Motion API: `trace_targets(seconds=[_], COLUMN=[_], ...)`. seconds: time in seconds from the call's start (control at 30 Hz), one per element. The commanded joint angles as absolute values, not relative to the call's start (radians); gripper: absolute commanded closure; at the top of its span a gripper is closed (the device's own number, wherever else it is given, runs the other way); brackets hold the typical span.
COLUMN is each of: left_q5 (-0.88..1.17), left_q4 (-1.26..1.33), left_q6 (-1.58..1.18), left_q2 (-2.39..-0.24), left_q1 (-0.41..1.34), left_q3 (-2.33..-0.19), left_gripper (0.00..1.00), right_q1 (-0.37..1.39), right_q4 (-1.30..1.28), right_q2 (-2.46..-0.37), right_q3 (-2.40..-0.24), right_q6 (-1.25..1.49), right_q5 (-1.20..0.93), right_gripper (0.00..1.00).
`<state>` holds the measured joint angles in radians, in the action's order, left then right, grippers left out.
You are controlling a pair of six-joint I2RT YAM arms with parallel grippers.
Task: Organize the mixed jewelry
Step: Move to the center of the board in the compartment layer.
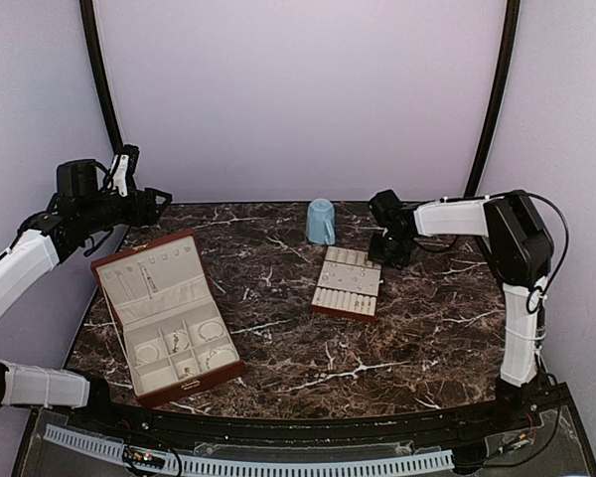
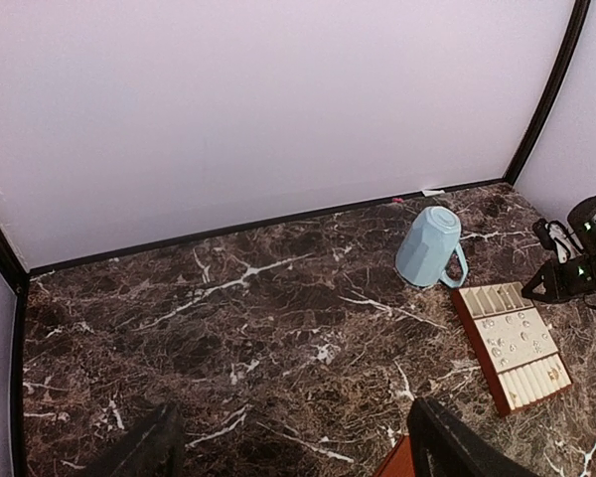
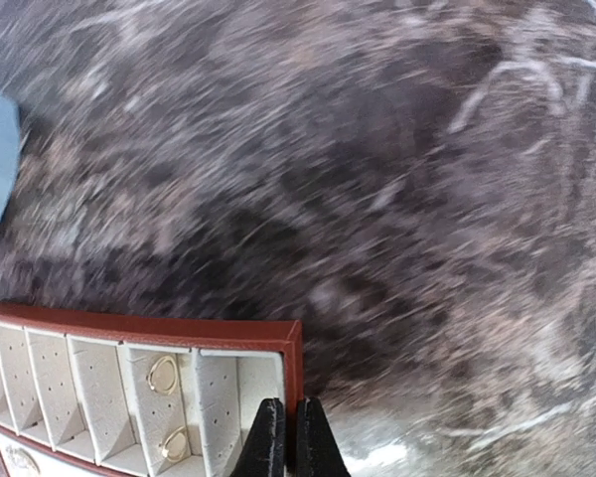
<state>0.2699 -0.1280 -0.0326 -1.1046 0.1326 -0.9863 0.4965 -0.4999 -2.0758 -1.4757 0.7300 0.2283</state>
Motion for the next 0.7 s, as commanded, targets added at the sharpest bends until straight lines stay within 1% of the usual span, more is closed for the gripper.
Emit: trace_targets(seconds=[0.0, 0.27, 0.3, 0.33, 0.47, 0.53, 0.6, 0.67], left_q5=[0.266, 0.283, 0.281, 0.28, 0.299, 0.309, 0.31, 0.304], left_q4=[-0.103, -0.099, -0.098, -0.094, -0.095, -0.1, -0.102, -0.099], left_q6=[-0.017, -0.028, -0.03, -0.03, -0.033, -0.036, -0.038, -0.041], left_q2=[-1.08, -1.084, -1.081, -1.079, -1.09, -1.099, -1.101, -1.097], left_q1=[0.124, 0.124, 0.124, 0.124, 0.124, 0.124, 0.124, 0.124], left_q3=[-0.977, -0.972, -0.971, -0.967, -0.968, -0.975, -0.977, -0.974], left_gripper=[0.2, 0.2, 0.2, 0.2, 0.19, 0.19, 0.19, 0.18], right_q1=[0.422, 0.364, 0.362, 0.359, 0.355, 0.353, 0.353, 0.353], right_q4=[-0.481, -0.44, -0.437, -0.43, -0.402, -0.392, -0.389, -0.384], right_q2=[-2.119, -2.14, -2.138, -2.133, -2.093, -2.071, -2.044, -2.011], right_q3=[-1.491, -1.495, -1.493, -1.49, -1.466, -1.454, -1.444, -1.432], right_q6=[0.826, 0.813, 0.807, 0.802, 0.78, 0.764, 0.742, 0.716], right_q5=[0.3, 0.279, 0.275, 0.27, 0.261, 0.263, 0.268, 0.275], right_gripper=[1.0, 1.0, 0.98, 0.93, 0.65, 0.55, 0.48, 0.45])
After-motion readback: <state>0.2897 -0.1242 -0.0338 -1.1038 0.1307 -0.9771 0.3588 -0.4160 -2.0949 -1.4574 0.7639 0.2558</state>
